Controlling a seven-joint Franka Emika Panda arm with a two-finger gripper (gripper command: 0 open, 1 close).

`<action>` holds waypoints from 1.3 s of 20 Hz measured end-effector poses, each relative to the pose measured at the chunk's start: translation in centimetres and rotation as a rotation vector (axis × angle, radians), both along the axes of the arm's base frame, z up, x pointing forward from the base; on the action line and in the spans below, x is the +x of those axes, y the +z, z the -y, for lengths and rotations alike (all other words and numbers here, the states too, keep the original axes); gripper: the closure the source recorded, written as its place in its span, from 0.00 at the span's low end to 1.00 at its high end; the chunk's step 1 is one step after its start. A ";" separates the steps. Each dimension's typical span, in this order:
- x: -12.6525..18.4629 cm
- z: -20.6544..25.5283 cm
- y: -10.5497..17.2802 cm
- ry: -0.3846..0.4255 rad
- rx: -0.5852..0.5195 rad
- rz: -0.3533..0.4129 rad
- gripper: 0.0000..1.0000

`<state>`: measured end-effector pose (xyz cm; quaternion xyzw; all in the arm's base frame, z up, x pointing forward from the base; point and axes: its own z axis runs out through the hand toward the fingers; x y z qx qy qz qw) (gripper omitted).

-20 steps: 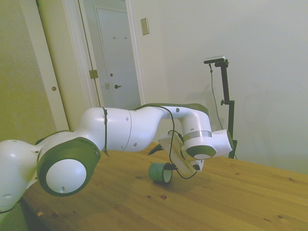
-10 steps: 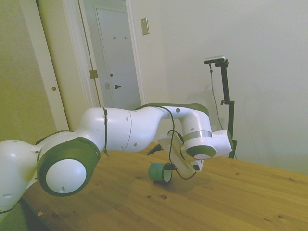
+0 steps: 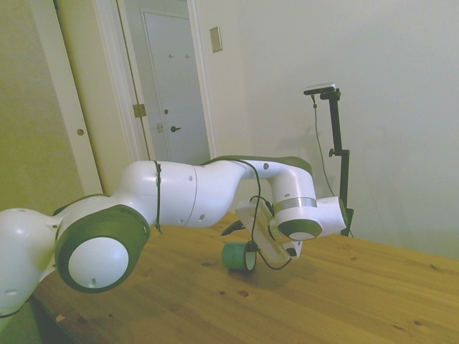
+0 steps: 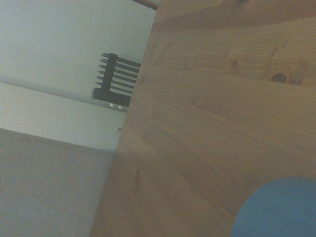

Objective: Flip the mug upright

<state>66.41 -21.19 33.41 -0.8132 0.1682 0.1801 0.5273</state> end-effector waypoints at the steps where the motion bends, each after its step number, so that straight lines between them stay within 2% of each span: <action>1: 0.0 0.1 0.0 0.000 0.000 0.000 1.00; 19: -0.1 -0.2 0.2 0.016 0.009 0.000 1.00; 22: -0.1 -0.6 2.2 0.028 -0.009 0.030 1.00; 26: -1.0 -1.8 7.0 0.072 -0.083 0.076 1.00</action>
